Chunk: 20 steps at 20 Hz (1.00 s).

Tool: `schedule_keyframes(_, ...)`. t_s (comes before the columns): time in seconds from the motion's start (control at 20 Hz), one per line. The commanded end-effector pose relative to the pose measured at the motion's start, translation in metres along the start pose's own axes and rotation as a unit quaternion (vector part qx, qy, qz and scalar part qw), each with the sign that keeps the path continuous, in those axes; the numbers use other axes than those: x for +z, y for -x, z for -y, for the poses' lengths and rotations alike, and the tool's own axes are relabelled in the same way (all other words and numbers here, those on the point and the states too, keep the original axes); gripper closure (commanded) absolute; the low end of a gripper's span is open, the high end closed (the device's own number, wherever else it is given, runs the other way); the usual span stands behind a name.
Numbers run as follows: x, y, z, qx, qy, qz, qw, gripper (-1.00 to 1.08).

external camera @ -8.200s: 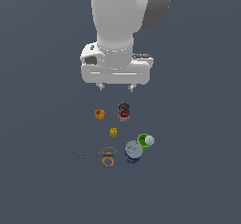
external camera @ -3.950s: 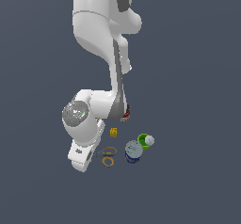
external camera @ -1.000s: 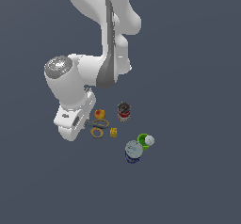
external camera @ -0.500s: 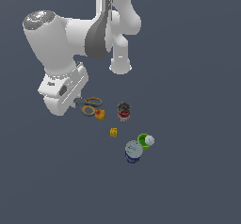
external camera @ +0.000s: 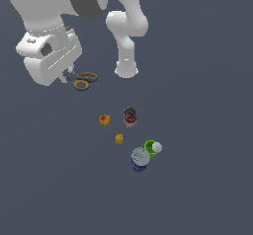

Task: Pick up a designated object from a clutter of objects.

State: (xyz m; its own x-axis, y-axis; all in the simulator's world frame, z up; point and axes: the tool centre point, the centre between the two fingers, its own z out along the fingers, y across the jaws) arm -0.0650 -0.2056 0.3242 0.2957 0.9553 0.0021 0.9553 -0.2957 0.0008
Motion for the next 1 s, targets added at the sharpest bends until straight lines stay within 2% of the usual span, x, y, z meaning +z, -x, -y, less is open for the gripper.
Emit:
schedule_keyframes(0.0, -0.024, 0.01, 0.011, 0.0, 0.0, 0.0, 1.0, 1.08)
schedule_keyframes(0.5, -0.093, 0.042, 0.041, 0.0, 0.0, 0.0, 1.0, 1.08)
schedule_keyframes(0.95, -0.114, 0.052, 0.048, 0.001, 0.0, 0.001, 1.0, 1.08)
